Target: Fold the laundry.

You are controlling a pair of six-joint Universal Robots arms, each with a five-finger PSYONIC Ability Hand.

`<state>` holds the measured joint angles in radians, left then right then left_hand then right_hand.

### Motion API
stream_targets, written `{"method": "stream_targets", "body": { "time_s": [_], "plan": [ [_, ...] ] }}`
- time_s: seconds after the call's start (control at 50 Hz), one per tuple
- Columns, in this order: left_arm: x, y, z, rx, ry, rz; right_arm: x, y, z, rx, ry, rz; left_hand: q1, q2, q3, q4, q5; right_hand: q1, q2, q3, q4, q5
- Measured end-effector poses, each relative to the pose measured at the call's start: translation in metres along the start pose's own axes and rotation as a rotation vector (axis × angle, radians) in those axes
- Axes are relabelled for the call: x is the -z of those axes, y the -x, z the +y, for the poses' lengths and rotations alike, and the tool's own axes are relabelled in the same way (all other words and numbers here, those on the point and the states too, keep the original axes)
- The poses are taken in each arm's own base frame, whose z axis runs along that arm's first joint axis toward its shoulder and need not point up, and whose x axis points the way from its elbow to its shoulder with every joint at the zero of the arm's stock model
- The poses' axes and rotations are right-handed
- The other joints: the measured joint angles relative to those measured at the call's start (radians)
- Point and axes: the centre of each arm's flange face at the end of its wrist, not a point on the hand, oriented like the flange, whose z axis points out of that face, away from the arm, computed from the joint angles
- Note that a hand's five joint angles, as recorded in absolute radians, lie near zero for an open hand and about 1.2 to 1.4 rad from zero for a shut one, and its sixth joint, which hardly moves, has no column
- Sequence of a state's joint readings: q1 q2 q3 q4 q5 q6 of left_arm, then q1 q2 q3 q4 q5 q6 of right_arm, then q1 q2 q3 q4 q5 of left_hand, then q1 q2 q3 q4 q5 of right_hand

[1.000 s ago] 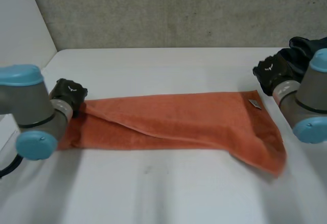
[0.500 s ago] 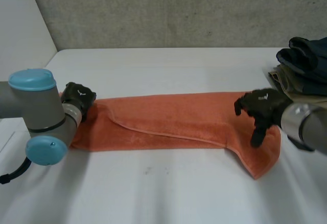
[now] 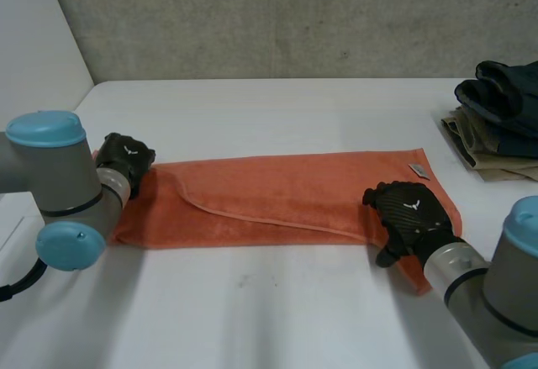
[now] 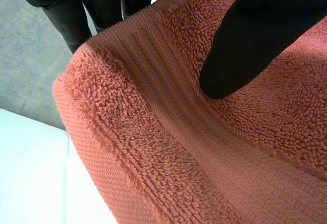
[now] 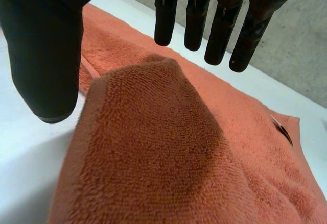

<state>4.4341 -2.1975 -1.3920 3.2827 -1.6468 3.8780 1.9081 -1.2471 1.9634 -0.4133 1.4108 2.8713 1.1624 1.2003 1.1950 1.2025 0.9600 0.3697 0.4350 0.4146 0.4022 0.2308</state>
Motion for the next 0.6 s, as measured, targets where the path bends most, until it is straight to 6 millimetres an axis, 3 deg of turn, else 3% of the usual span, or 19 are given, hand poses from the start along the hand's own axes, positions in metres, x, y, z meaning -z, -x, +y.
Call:
{"method": "stream_targets", "body": {
  "time_s": [0.12, 0.18, 0.36, 0.52, 0.54, 0.58, 0.6],
  "plan": [
    [0.002, 0.001, -0.001, 0.001, -0.003, -0.002, -0.008, 0.003, 0.007, 0.035, 0.000, 0.031, 0.000, 0.000, 0.000, 0.000, 0.000, 0.026, 0.008, 0.044, 0.059, 0.054],
    [0.003, 0.003, -0.002, 0.001, -0.005, -0.005, -0.011, -0.002, 0.009, 0.068, 0.008, 0.083, 0.000, 0.000, 0.000, 0.000, 0.000, 0.139, 0.159, 0.178, 0.189, 0.166],
    [0.006, 0.008, -0.003, 0.004, -0.007, -0.017, -0.013, -0.027, 0.009, 0.141, 0.062, 0.200, 0.000, 0.000, 0.000, 0.000, 0.000, 0.204, 0.222, 0.259, 0.269, 0.243],
    [0.011, 0.013, -0.002, 0.007, 0.001, -0.023, -0.010, -0.047, 0.015, 0.179, 0.176, 0.194, 0.000, 0.000, 0.000, 0.000, 0.000, 0.266, 0.309, 0.329, 0.340, 0.307],
    [0.014, 0.014, -0.002, 0.007, 0.003, -0.023, -0.009, -0.050, 0.015, 0.192, 0.219, 0.176, 0.000, 0.000, 0.000, 0.000, 0.000, 0.445, 0.521, 0.541, 0.546, 0.507],
    [0.015, 0.014, -0.002, 0.008, 0.003, -0.023, -0.008, -0.052, 0.015, 0.195, 0.233, 0.169, 0.000, 0.000, 0.000, 0.000, 0.000, 0.488, 0.572, 0.592, 0.595, 0.555],
    [0.017, 0.015, -0.002, 0.008, 0.002, -0.023, -0.009, -0.055, 0.012, 0.200, 0.252, 0.163, 0.000, 0.000, 0.000, 0.000, 0.000, 0.596, 0.703, 0.723, 0.737, 0.694]
  ]
}}
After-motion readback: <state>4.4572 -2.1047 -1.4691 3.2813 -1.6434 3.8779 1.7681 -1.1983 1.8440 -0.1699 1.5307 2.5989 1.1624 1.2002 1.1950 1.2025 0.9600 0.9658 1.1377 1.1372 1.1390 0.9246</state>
